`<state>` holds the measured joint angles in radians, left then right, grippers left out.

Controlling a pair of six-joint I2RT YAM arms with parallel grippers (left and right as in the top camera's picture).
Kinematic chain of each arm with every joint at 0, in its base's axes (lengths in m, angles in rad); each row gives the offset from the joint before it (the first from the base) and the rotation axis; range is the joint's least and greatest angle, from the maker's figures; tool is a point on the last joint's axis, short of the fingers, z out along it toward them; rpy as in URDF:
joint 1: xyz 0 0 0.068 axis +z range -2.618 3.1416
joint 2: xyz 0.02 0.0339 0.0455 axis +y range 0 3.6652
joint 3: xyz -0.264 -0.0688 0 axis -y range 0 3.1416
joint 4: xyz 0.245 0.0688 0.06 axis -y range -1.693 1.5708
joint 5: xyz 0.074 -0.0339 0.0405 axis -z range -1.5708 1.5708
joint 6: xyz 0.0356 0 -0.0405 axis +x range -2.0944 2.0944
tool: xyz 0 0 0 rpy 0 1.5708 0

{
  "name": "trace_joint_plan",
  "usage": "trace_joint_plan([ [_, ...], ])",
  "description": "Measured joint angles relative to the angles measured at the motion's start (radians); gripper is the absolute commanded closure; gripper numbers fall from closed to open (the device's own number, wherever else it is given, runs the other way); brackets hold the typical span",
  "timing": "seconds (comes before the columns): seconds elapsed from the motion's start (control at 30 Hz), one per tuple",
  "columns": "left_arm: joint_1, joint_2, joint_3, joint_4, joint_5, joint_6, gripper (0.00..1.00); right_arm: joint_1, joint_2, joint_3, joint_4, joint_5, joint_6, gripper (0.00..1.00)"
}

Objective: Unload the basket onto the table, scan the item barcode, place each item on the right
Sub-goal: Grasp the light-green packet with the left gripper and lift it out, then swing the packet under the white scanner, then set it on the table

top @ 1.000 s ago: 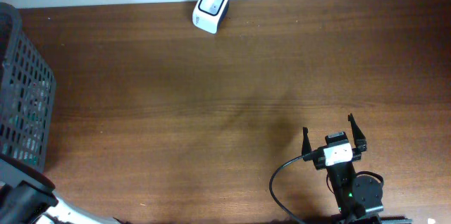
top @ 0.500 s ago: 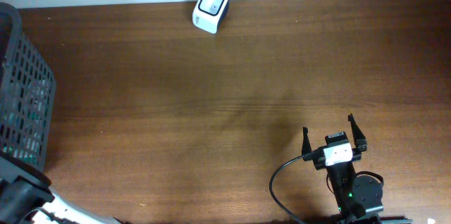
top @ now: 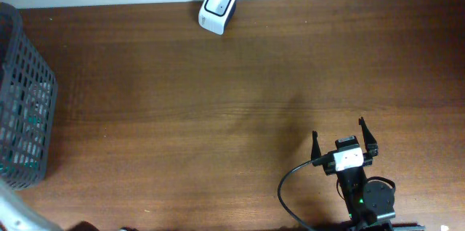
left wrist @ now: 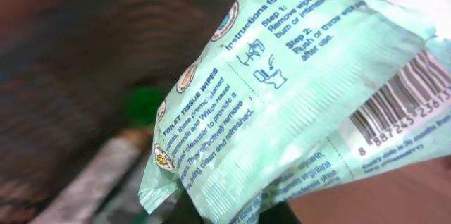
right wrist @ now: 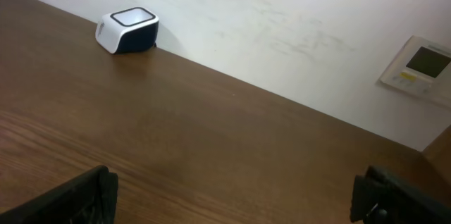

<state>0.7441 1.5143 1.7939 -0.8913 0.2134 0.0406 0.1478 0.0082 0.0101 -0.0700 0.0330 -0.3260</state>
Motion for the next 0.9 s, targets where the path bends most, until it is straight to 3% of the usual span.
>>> trace_joint_plan([
  [0.13,-0.282,-0.02,-0.003,-0.113,0.023,-0.014,1.0,0.0,0.0,0.0,0.0,-0.001,0.0,0.01],
  [0.4,-0.774,0.076,-0.173,-0.134,-0.052,-0.123,1.0,0.0,0.0,0.0,0.0,0.0,0.0,0.02],
  [0.63,-1.014,0.322,-0.25,-0.075,-0.074,-0.293,1.0,0.0,0.0,0.0,0.0,0.0,0.0,0.01],
  [0.67,-1.04,0.356,-0.251,-0.063,-0.075,-0.32,0.78,0.0,0.0,0.0,0.0,0.0,0.0,0.01],
  [0.7,-1.064,0.385,-0.251,-0.056,-0.075,-0.347,0.44,0.0,0.0,0.0,0.0,0.0,0.0,0.01],
  [0.73,-1.084,0.407,-0.253,-0.048,-0.076,-0.361,0.18,0.0,0.0,0.0,0.0,0.0,0.0,0.01],
  [0.77,-1.094,0.419,-0.253,-0.042,-0.076,-0.374,0.09,0.0,0.0,0.0,0.0,0.0,0.0,0.01],
  [0.9,-1.138,0.457,-0.253,-0.025,-0.075,-0.411,0.09,0.0,0.0,0.0,0.0,0.0,0.0,0.01],
])
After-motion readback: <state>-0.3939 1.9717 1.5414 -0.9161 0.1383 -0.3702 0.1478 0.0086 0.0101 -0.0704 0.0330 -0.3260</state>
